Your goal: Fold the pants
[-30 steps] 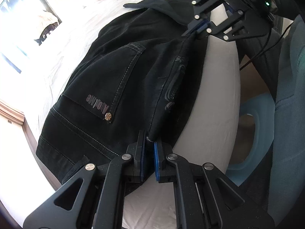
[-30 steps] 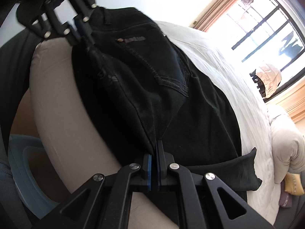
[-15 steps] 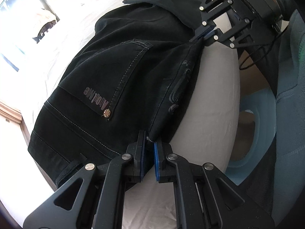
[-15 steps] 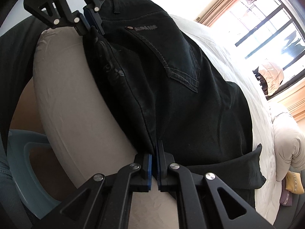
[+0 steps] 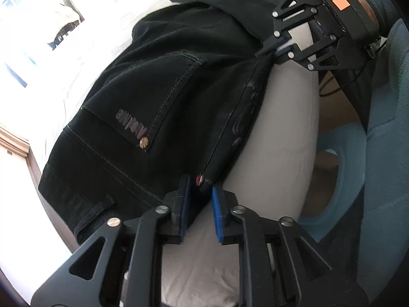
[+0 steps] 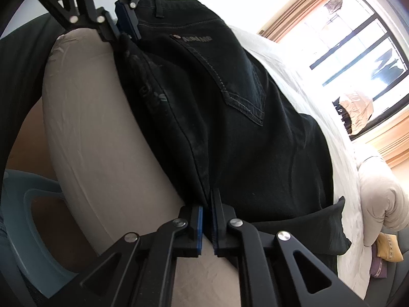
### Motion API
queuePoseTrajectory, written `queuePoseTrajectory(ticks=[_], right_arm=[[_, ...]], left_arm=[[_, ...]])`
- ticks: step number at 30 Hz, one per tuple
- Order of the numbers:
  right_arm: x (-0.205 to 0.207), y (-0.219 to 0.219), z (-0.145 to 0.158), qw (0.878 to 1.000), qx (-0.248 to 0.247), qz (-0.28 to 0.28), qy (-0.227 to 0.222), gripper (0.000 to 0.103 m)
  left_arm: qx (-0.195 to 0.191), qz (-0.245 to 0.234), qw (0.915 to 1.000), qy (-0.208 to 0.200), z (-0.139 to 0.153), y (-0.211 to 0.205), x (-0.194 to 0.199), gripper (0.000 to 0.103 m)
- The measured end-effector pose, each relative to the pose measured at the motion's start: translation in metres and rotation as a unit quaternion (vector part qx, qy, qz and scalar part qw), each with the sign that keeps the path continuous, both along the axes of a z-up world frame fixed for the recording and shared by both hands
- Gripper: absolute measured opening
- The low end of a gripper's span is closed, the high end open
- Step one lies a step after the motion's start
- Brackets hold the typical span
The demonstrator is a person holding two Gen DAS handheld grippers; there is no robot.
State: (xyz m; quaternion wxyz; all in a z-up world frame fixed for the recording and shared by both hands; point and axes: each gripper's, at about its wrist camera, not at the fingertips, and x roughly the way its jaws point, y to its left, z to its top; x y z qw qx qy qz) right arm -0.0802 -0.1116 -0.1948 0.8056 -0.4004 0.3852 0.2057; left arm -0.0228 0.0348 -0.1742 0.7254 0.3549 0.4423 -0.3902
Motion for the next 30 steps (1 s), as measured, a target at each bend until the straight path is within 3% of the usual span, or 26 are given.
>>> queuePoseTrajectory(ticks=[2, 3, 4, 8, 9, 15, 20, 23, 24, 26, 29, 30], right_arm=[[0.0, -0.002, 0.0, 1.0, 0.008, -0.01, -0.001, 0.012], [0.001, -0.003, 0.001, 1.0, 0.012, -0.016, -0.003, 0.014], [0.001, -0.003, 0.002, 1.0, 0.013, -0.023, -0.007, 0.022], [0.006, -0.011, 0.015, 0.998, 0.028, -0.056, -0.018, 0.06], [0.007, -0.016, 0.022, 0.997, 0.046, -0.064, -0.011, 0.063], [0.02, -0.034, 0.068, 0.981, 0.158, -0.108, -0.012, 0.064], [0.038, -0.031, 0.058, 0.973, 0.196, -0.119, 0.011, 0.064], [0.056, -0.034, 0.015, 0.968, 0.173, -0.162, 0.087, 0.064], [0.055, -0.039, 0.014, 0.962, 0.197, -0.17, 0.083, 0.064], [0.057, -0.051, 0.023, 0.948, 0.233, -0.191, 0.1, 0.064], [0.062, -0.08, 0.051, 0.934, 0.274, -0.215, 0.078, 0.064], [0.069, -0.099, 0.064, 0.924, 0.294, -0.234, 0.066, 0.064]], left_arm=[[0.002, 0.003, 0.9999, 0.016, 0.005, 0.004, -0.001, 0.04], [-0.002, 0.007, 0.9996, 0.027, 0.01, 0.008, -0.002, 0.059], [-0.006, 0.01, 0.9994, 0.031, 0.014, 0.011, -0.002, 0.063], [-0.037, 0.046, 0.9975, 0.038, 0.043, 0.021, 0.002, 0.063], [-0.048, 0.053, 0.9969, 0.033, 0.05, 0.021, 0.004, 0.063], [-0.13, 0.07, 0.989, 0.011, 0.077, -0.021, 0.03, 0.063], [-0.117, 0.078, 0.9899, 0.016, 0.054, -0.068, 0.068, 0.063], [-0.068, 0.112, 0.9903, 0.047, 0.01, -0.084, 0.098, 0.063], [-0.055, 0.121, 0.9898, 0.053, -0.002, -0.084, 0.103, 0.063], [-0.073, 0.139, 0.9853, 0.068, -0.014, -0.08, 0.109, 0.064], [-0.086, 0.149, 0.9823, 0.075, -0.006, -0.078, 0.111, 0.064], [-0.089, 0.146, 0.9827, 0.071, 0.0, -0.078, 0.11, 0.064]])
